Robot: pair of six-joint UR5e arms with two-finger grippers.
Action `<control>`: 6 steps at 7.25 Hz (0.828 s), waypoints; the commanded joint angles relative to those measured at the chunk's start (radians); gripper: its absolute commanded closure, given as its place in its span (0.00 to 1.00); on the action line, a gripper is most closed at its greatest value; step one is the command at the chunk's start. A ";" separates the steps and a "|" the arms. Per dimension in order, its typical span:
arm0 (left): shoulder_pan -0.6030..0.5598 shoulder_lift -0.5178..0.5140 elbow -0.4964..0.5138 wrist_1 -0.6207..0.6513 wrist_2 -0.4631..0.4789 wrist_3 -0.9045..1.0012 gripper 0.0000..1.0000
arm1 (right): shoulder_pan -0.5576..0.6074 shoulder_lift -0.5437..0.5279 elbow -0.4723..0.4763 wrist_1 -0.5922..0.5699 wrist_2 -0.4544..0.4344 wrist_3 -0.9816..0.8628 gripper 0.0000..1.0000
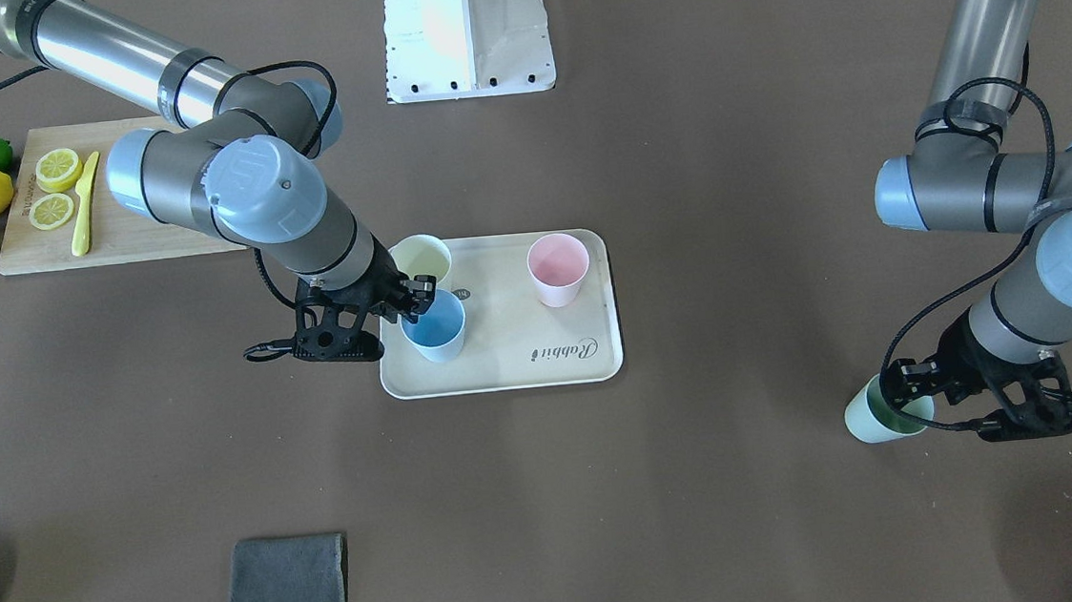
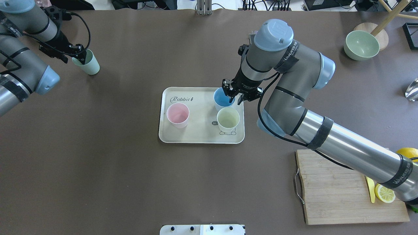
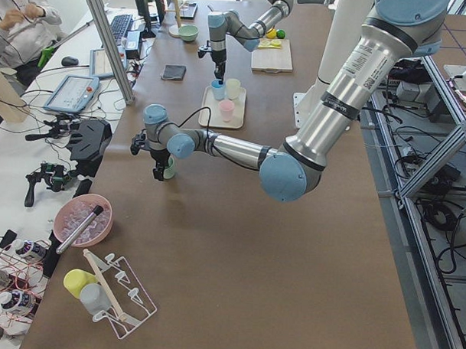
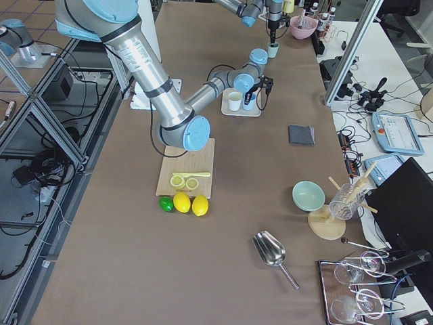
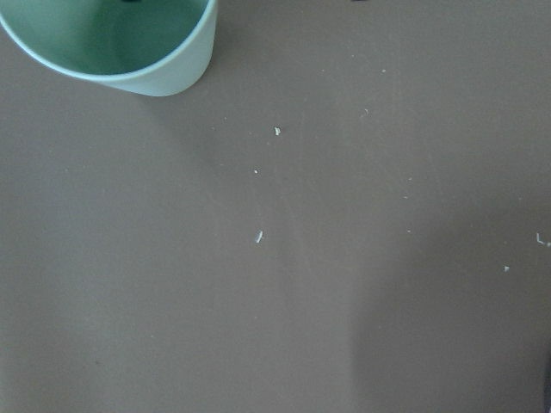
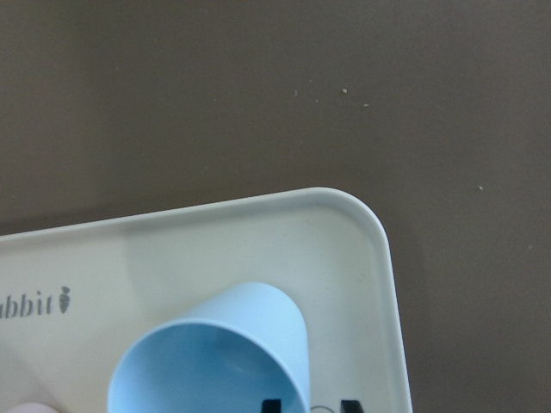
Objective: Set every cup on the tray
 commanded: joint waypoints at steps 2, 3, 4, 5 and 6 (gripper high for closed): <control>0.005 -0.043 -0.012 0.006 -0.068 -0.039 1.00 | 0.126 -0.059 0.148 -0.124 0.119 -0.080 0.00; 0.008 -0.080 -0.045 0.035 -0.082 -0.091 1.00 | 0.173 -0.074 0.179 -0.182 0.133 -0.132 0.00; 0.042 -0.112 -0.088 0.067 -0.087 -0.157 1.00 | 0.197 -0.140 0.229 -0.197 0.130 -0.190 0.00; 0.101 -0.139 -0.137 0.093 -0.085 -0.253 1.00 | 0.212 -0.204 0.265 -0.198 0.120 -0.261 0.00; 0.170 -0.181 -0.146 0.096 -0.073 -0.353 1.00 | 0.221 -0.237 0.268 -0.197 0.110 -0.295 0.00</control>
